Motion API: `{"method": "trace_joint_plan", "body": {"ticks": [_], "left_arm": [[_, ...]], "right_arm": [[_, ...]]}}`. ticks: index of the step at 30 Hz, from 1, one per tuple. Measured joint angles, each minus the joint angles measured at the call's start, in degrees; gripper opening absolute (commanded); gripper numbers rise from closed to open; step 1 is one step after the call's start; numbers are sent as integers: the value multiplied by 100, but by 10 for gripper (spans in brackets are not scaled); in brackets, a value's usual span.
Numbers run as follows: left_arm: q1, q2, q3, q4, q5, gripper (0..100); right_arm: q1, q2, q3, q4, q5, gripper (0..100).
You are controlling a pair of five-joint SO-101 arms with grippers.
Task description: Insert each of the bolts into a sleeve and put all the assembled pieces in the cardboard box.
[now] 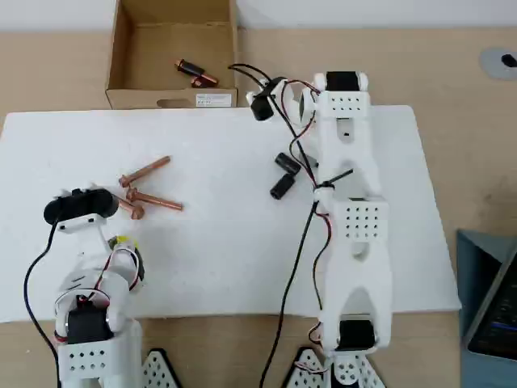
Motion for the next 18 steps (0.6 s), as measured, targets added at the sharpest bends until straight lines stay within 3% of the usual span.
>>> {"method": "trace_joint_plan", "body": {"ticks": [10, 18], "left_arm": [[0, 0, 0, 0, 0, 2], [0, 0, 0, 0, 0, 2]], "right_arm": [[-18, -141, -765, 79, -1055, 10], [-18, -1714, 246, 79, -1495, 10]]}}
